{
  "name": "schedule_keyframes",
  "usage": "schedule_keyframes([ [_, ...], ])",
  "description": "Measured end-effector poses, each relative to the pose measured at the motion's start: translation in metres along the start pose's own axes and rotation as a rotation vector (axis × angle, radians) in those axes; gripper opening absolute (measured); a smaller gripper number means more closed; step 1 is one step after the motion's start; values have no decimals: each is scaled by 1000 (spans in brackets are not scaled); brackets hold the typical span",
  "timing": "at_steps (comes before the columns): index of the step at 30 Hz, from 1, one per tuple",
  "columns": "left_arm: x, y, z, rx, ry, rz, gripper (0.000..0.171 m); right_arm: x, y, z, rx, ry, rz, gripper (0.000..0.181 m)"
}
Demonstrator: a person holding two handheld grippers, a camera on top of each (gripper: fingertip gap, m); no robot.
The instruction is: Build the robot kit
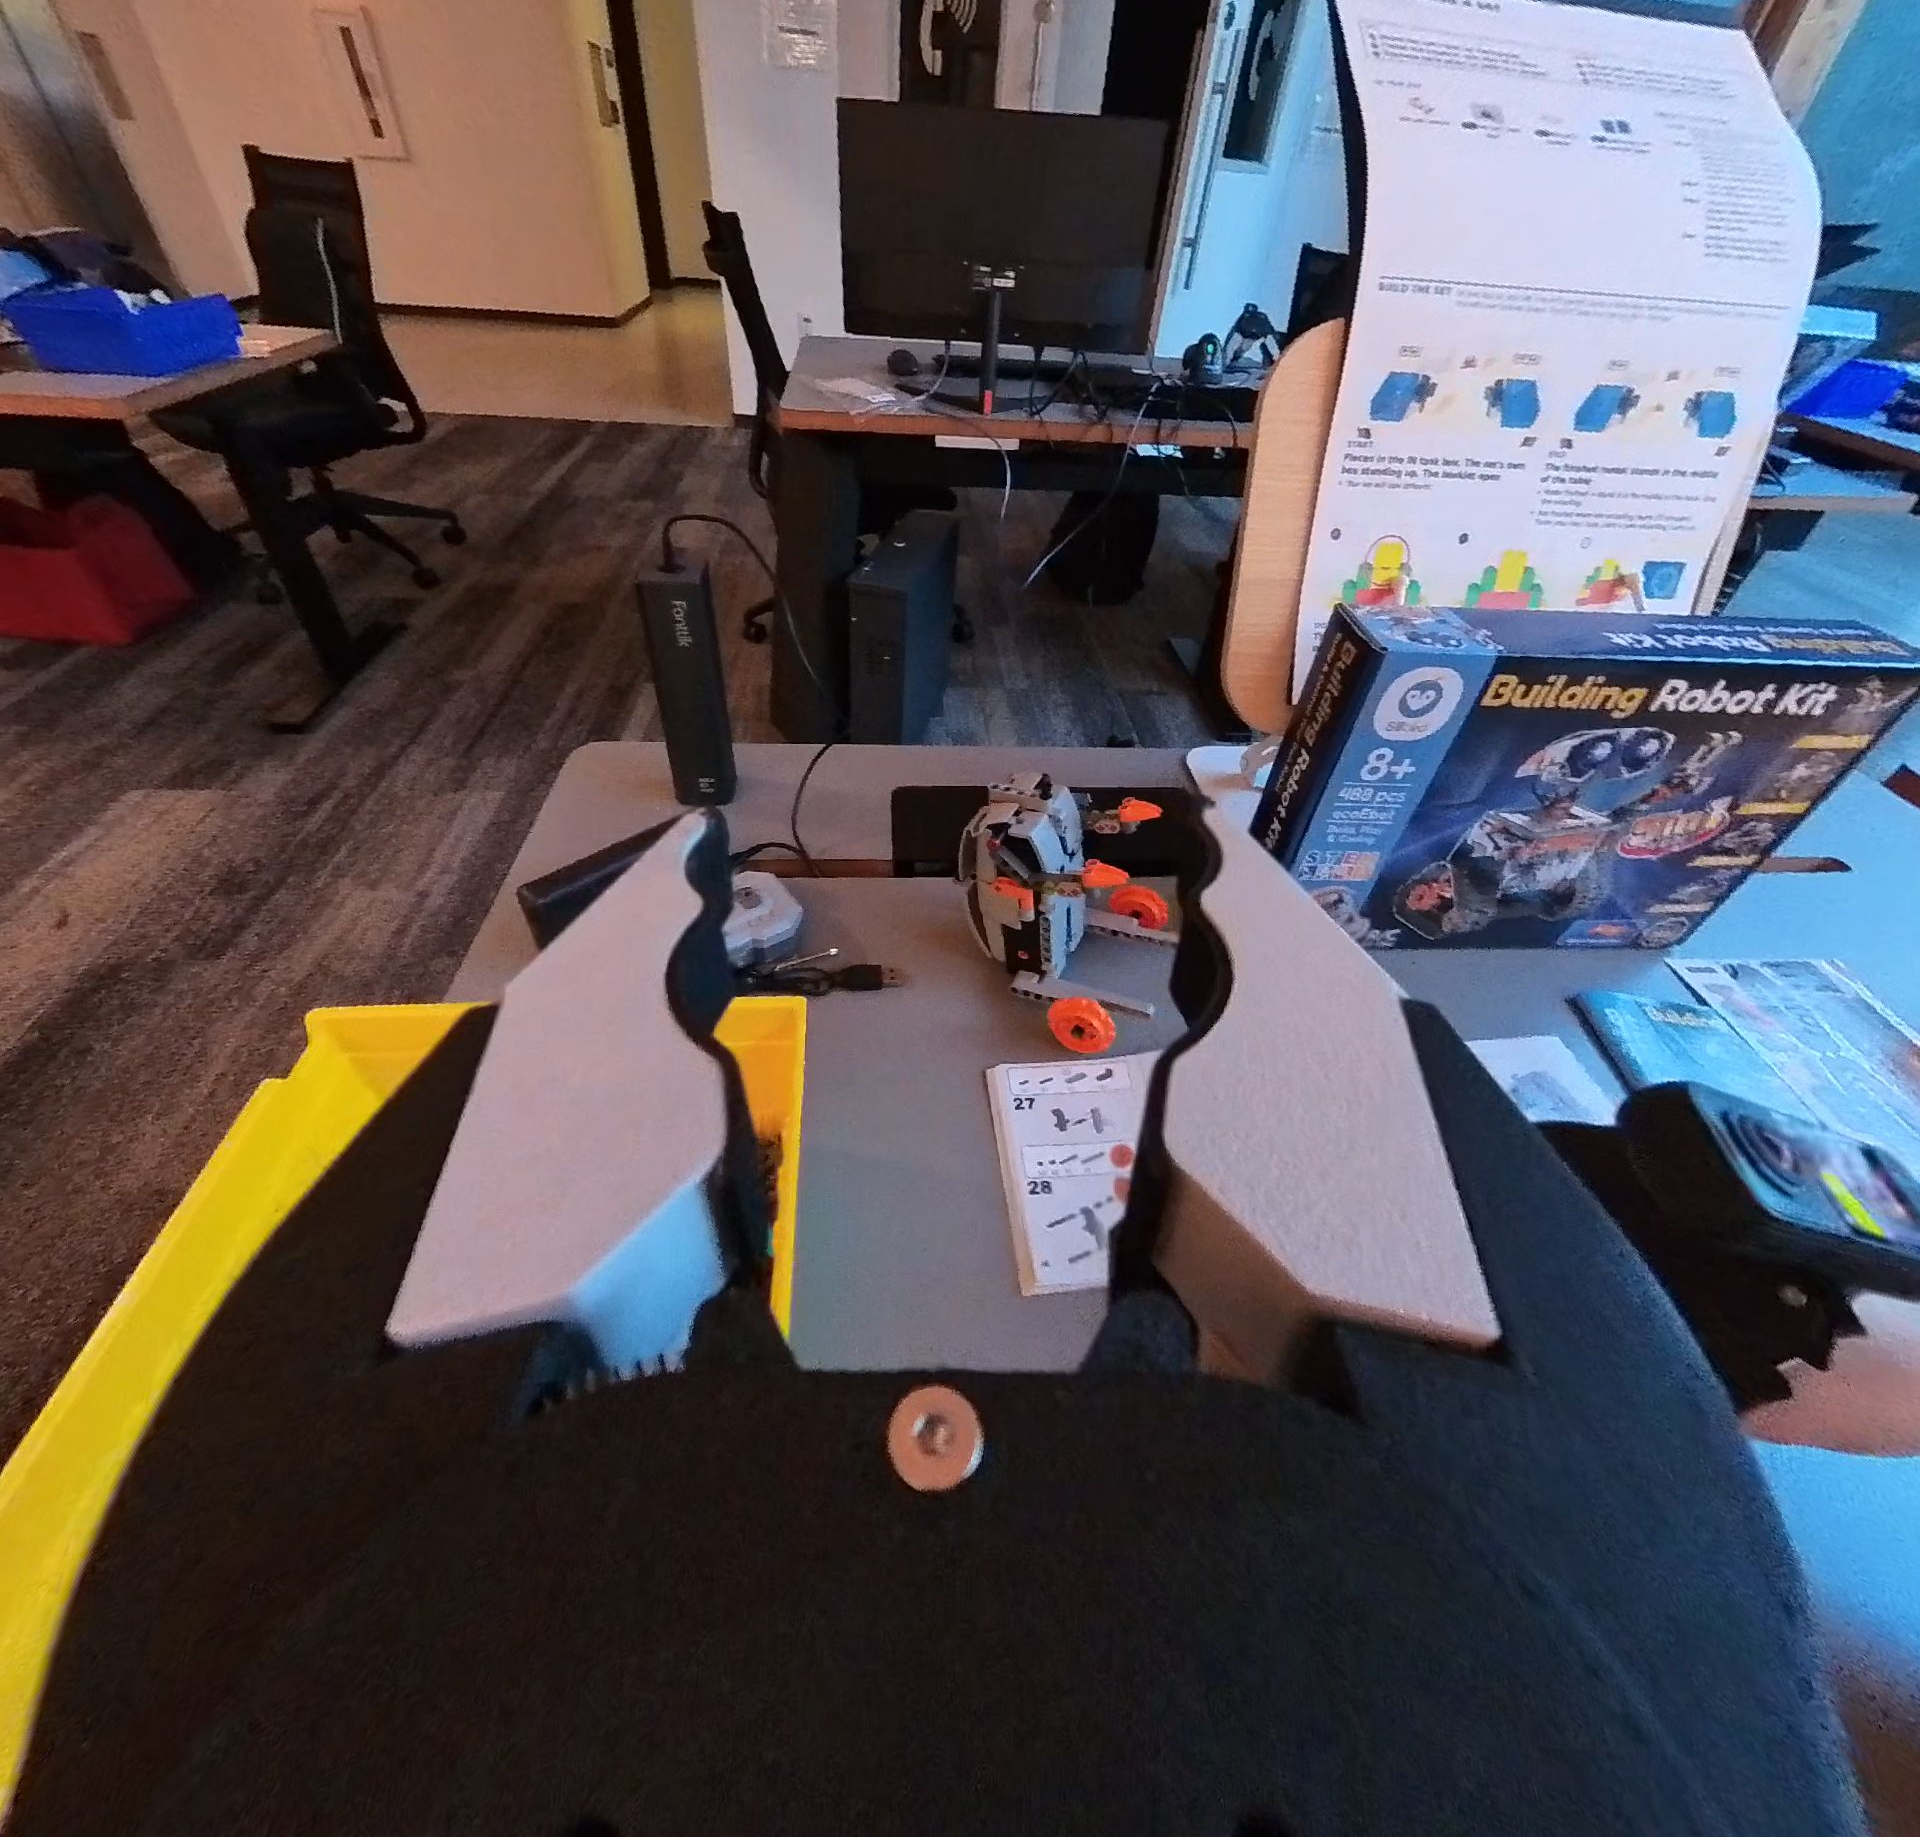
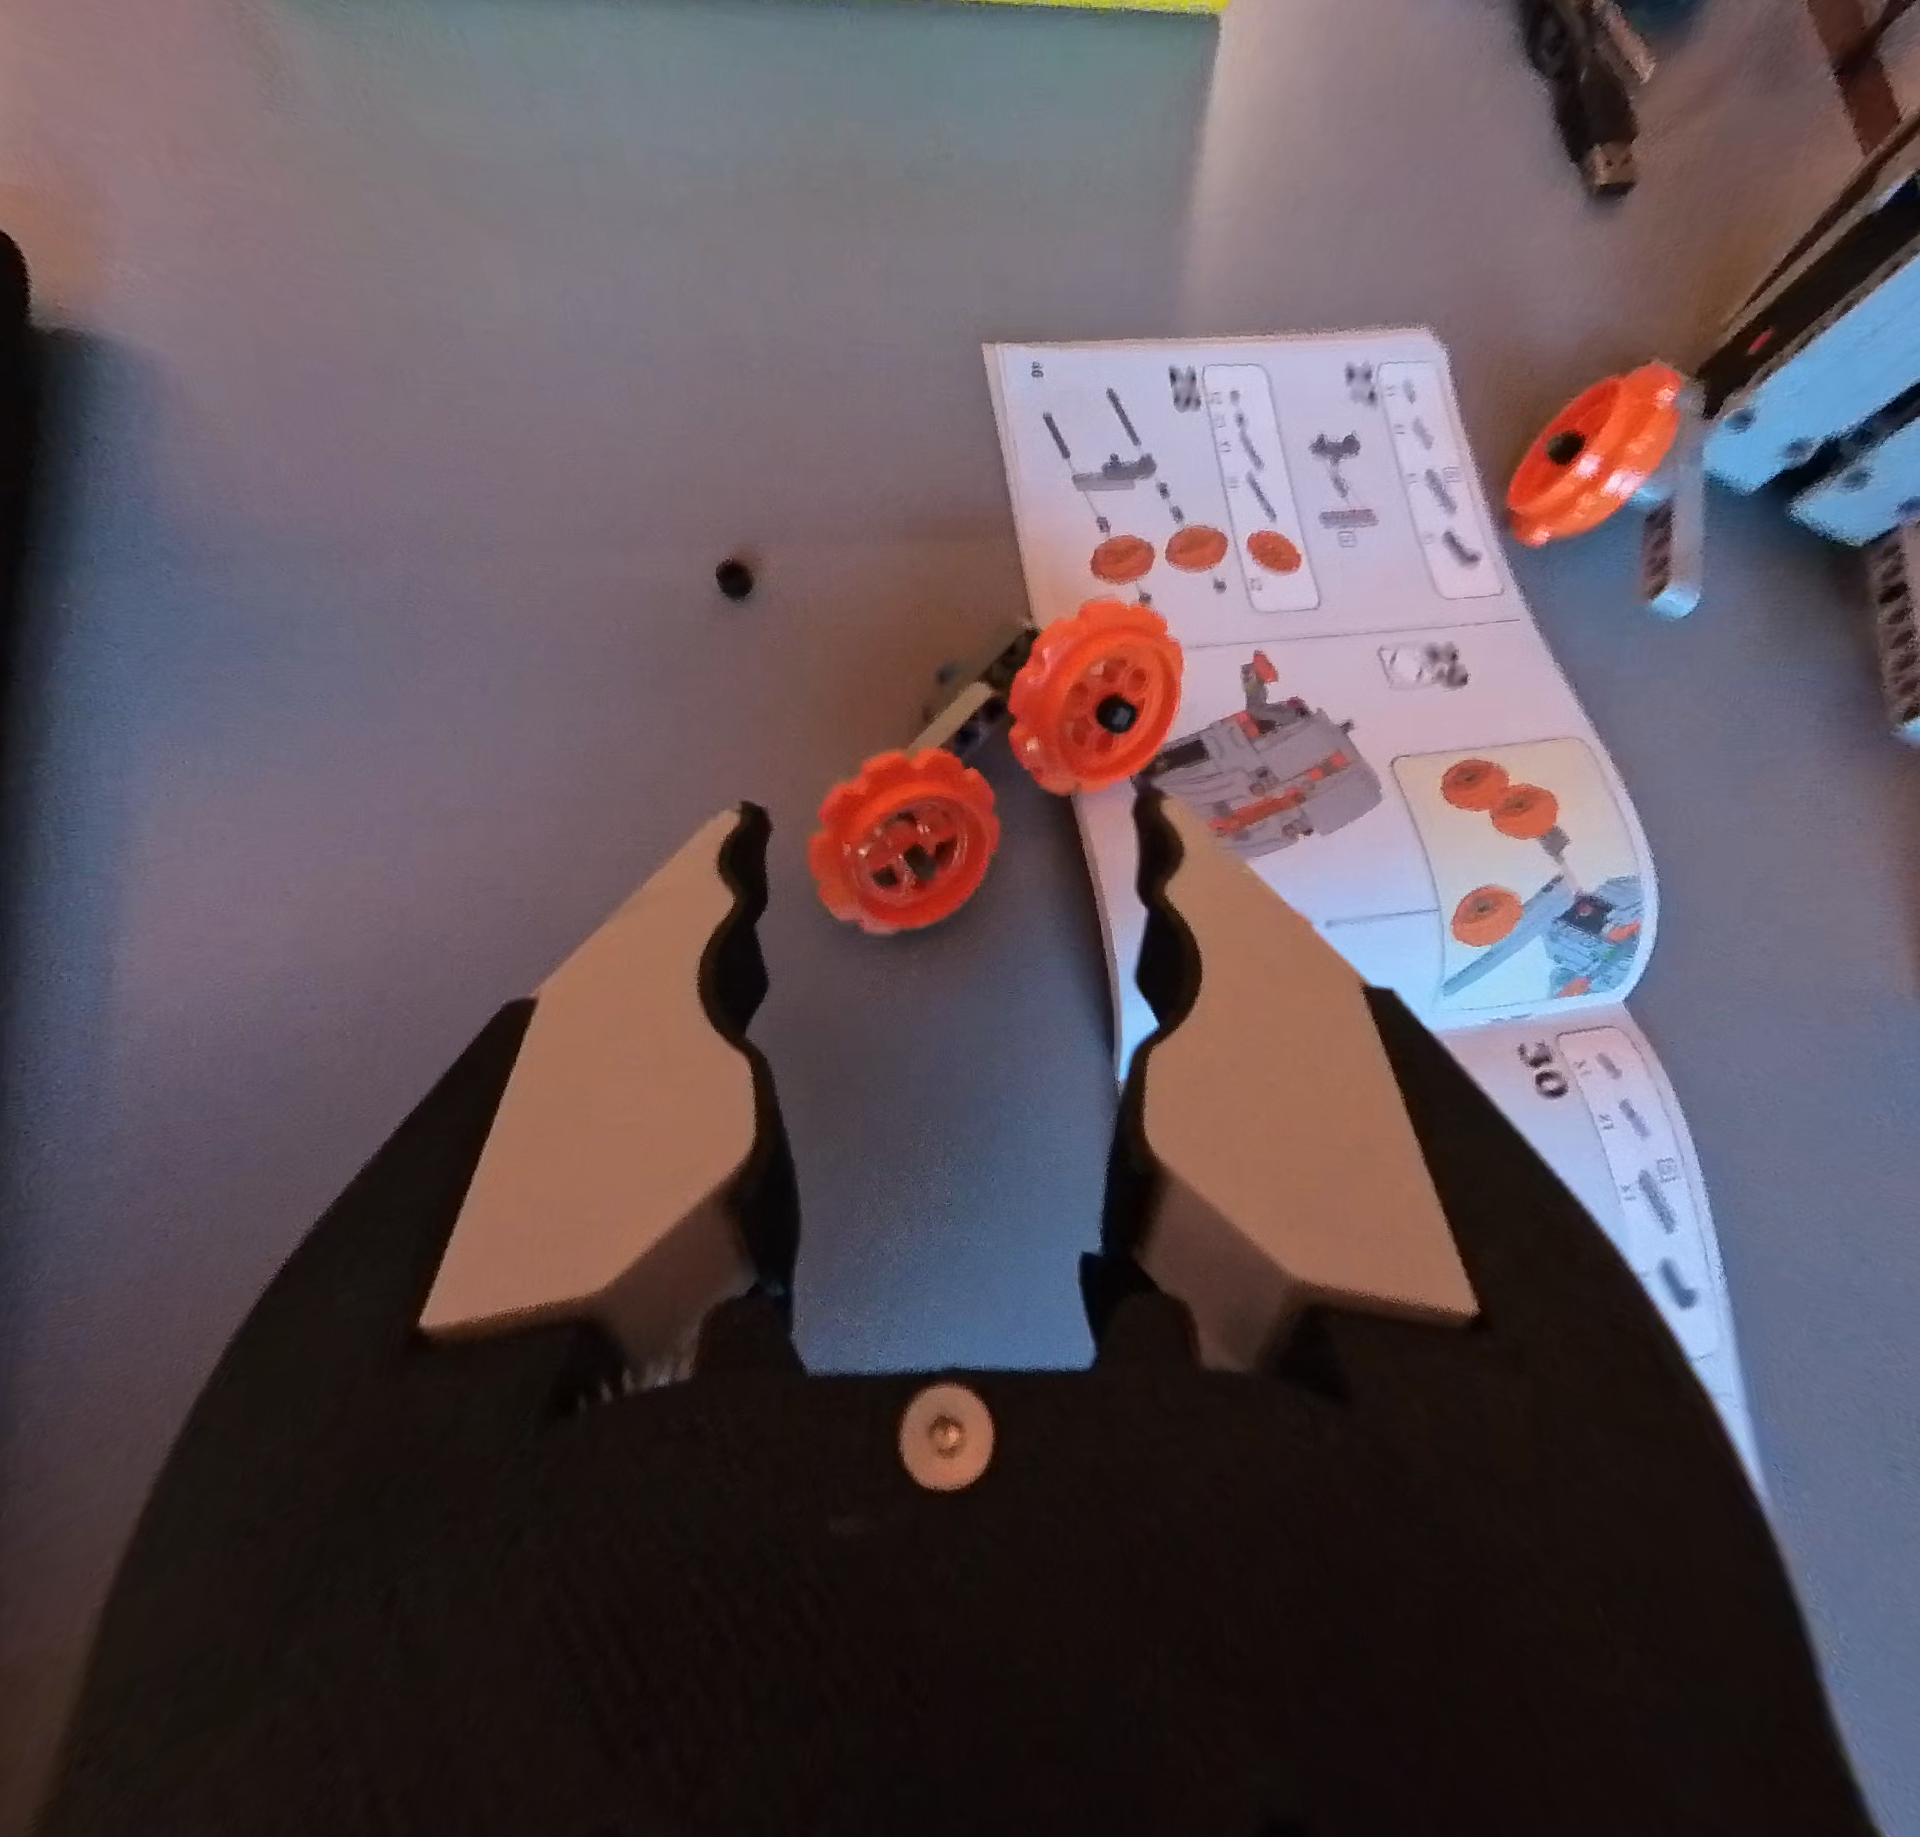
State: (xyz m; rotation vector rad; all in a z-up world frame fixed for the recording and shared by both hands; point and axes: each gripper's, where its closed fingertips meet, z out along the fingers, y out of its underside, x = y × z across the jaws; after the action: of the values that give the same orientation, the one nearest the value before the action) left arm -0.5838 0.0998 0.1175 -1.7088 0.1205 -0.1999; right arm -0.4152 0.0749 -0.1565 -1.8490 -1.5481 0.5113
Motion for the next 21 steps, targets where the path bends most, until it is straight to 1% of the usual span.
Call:
schedule_keyframes([
  [2,1,2,-1,-11,-2,8,84,-13,-26,-12,32,38,-102,63],
  [3,0,1,-2,-12,-12,15,84,-29,-44,-15,59,40,-183,54],
  [4,-1,0,-3,-8,-20,20,83,-46,-59,-13,76,28,-256,43],
  [5,-1,-2,-4,-1,-23,22,82,-59,-62,-5,44,-3,-302,40],
  [6,0,-3,-5,4,-21,21,81,-64,-56,7,-46,-50,-298,38],
  [7,1,-3,-5,5,-19,20,81,-61,-46,17,-146,-87,-265,33],
  [8,2,-3,-6,0,-20,22,81,-54,-41,25,-211,-93,-241,28],
  [9,2,-1,-7,-9,-24,29,81,-49,-40,29,-239,-106,-239,22],
  [11,2,2,-9,-31,-31,51,81,-50,-42,33,-272,-154,-258,21],
  [14,-3,3,-16,-39,-46,55,81,-48,-39,40,-346,-179,-314,22],
  [16,-8,3,-20,-31,-51,34,81,-29,-37,32,-379,-98,-327,22],
  [17,-11,3,-22,-28,-54,22,81,-22,-39,23,-350,-82,-278,22],
  [19,-17,5,-26,-34,-63,4,80,-15,-42,5,-250,-94,-90,24],
  [21,-22,6,-29,-36,-75,-9,80,-3,-32,-6,-203,-74,83,25],
])
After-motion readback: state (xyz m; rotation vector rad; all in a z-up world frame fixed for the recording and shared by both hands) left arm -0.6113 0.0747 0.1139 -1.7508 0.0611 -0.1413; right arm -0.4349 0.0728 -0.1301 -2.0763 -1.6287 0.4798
